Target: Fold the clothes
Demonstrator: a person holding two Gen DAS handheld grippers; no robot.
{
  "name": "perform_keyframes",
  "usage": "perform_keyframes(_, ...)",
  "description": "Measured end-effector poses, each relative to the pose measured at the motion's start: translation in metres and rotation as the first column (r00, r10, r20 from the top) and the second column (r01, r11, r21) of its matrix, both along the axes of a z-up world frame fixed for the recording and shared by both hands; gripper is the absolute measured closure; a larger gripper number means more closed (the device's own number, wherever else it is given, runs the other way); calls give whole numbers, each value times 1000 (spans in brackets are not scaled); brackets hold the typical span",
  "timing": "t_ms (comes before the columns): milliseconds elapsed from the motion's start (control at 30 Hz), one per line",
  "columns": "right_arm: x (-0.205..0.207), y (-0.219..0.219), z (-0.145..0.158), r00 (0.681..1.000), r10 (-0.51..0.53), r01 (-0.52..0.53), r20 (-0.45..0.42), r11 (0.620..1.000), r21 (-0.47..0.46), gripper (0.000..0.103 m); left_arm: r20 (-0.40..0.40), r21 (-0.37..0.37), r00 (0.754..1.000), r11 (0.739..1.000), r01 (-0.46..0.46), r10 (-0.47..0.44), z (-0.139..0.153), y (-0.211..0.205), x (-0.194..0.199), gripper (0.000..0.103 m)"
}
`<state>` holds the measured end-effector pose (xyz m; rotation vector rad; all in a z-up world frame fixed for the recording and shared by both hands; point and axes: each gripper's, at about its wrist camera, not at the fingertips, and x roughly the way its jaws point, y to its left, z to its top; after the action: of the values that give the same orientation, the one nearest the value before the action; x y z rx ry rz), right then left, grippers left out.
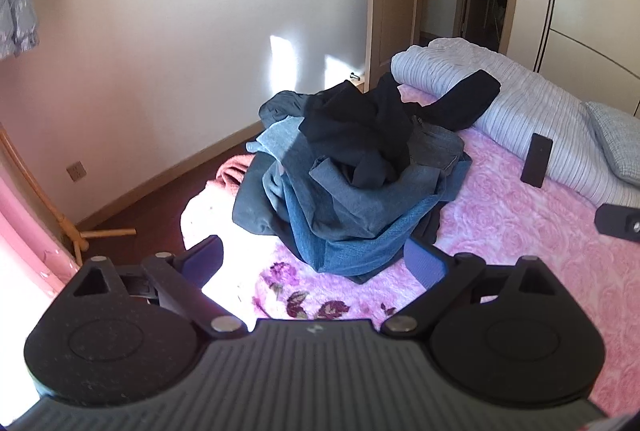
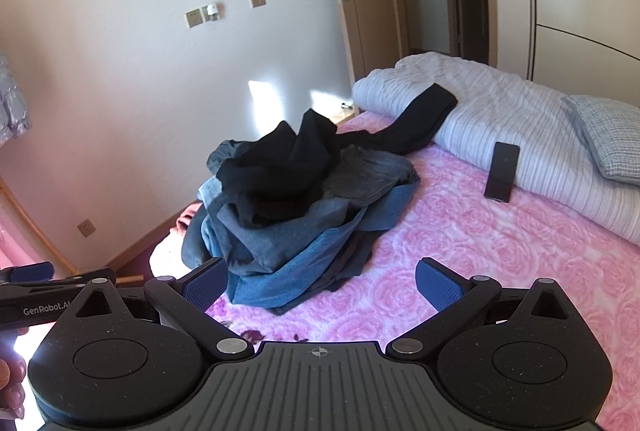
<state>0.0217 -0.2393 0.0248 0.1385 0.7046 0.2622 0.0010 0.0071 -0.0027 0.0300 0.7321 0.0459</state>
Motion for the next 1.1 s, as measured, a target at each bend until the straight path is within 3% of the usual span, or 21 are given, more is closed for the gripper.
perform_keyframes(167,4,8,-1,1000,11,-11,-10,1000,-19,0,-4,-59,1000,998,-17,17,-4,11,1,8)
perform_keyframes(567,11,27,-4,999,26,-28,-28,998,-61,0,-33,-67,999,997,-23,21,-6,17,2,8)
perform_keyframes(1100,8,16,-12,999,25,-27,-46,999,-43,0,-34,-54,999,998,-12,11,-6,9,-2,8)
